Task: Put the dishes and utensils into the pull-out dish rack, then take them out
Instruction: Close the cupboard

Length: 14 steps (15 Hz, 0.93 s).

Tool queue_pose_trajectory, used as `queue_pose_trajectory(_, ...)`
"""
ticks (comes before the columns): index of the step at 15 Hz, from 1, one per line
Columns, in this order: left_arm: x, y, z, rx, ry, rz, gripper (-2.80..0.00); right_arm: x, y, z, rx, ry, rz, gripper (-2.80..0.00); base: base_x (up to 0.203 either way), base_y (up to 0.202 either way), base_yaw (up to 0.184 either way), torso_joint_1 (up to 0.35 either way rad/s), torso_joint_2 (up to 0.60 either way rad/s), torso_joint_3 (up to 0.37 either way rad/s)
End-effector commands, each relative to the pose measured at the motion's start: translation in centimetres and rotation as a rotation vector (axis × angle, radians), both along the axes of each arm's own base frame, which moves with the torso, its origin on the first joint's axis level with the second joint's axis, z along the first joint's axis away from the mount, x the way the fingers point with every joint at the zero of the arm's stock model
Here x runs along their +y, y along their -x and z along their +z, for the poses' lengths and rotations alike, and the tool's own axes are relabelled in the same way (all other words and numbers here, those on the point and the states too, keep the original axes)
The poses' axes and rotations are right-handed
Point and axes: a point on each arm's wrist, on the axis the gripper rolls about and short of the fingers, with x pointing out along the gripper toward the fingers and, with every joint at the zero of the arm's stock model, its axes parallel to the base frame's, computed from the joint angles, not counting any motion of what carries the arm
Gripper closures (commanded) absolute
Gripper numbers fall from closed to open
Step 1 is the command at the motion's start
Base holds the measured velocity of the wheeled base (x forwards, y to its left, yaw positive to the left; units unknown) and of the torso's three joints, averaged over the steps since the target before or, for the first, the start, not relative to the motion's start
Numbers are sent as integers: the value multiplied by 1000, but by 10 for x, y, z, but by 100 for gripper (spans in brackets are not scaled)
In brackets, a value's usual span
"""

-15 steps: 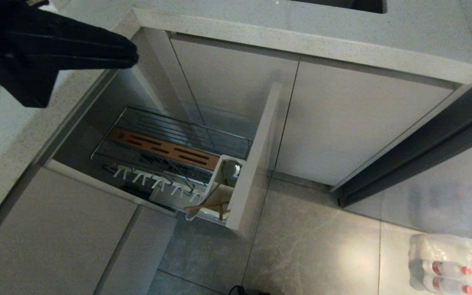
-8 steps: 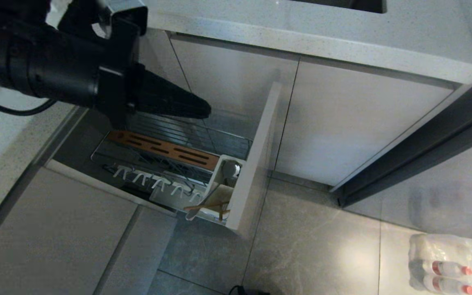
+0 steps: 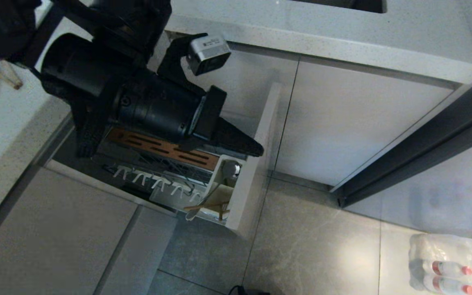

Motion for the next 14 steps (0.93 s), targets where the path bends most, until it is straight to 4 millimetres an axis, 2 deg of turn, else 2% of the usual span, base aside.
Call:
queue_pose_trajectory(1,-13,-1,-9,30,-22,-30,0,0,0,0,1,0,0,0,0,0,0,0,0,0)
queue_pose_trajectory(7,-47,1,-32,-6,-162,21,0,0,0,0,1,0,0,0,0,0,0,0,0,0)
queue_pose_trajectory(14,-54,1,-38,-105,-275,157,0,0,0,0,1,0,0,0,0,0,0,0,0,0)
